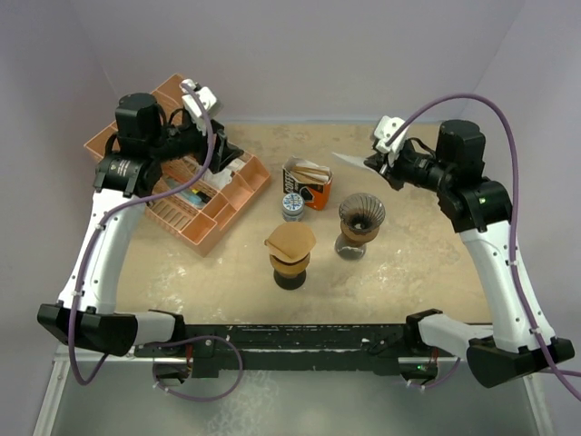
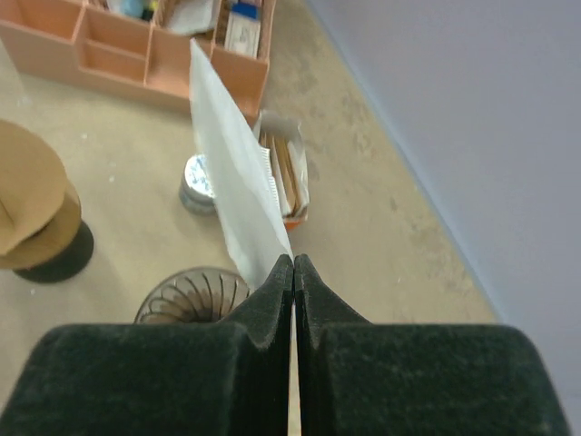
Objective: Place the coffee filter in the dripper
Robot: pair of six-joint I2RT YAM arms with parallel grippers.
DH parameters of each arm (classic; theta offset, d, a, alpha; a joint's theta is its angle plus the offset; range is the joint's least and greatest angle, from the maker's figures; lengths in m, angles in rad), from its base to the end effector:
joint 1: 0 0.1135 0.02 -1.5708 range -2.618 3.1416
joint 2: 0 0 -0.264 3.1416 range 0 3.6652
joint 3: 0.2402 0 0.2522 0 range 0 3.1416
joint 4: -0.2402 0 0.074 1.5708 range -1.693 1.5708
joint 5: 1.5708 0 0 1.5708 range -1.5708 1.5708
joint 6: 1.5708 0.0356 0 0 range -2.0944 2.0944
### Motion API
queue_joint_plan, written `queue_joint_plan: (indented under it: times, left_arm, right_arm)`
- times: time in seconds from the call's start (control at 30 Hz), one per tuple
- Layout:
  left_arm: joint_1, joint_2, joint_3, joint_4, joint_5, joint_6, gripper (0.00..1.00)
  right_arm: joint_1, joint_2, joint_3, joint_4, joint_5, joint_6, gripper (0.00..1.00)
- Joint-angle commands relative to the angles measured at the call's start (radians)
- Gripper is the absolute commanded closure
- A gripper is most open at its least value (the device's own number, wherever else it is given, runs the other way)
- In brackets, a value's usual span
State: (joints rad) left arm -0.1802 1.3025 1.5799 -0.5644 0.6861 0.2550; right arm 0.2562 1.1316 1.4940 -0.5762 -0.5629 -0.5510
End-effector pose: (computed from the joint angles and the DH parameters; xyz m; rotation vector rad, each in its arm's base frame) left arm 0.2582 -0.0700 0.4641 0.8425 1.6243 -0.5816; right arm 0.2054 0.0734 0.4733 -1.0405 1.4194 0.2872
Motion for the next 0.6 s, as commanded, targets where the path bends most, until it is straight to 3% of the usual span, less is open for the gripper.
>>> queue_joint_plan:
  times: [0.0,0.57]
  left_arm:
    - [-0.01,0.0,-0.016,0.041,-0.018,0.03,0.27]
    - [-0.116,0.068,0.008,-0.022,-0.088,0.127,0.26]
  right_arm:
    - [0.0,-0.017,0.011,-0.196,0.075,-0.145,1.0]
    - [0.002,-0.126,-0.136,-0.254,0.21,-0.086,1.0]
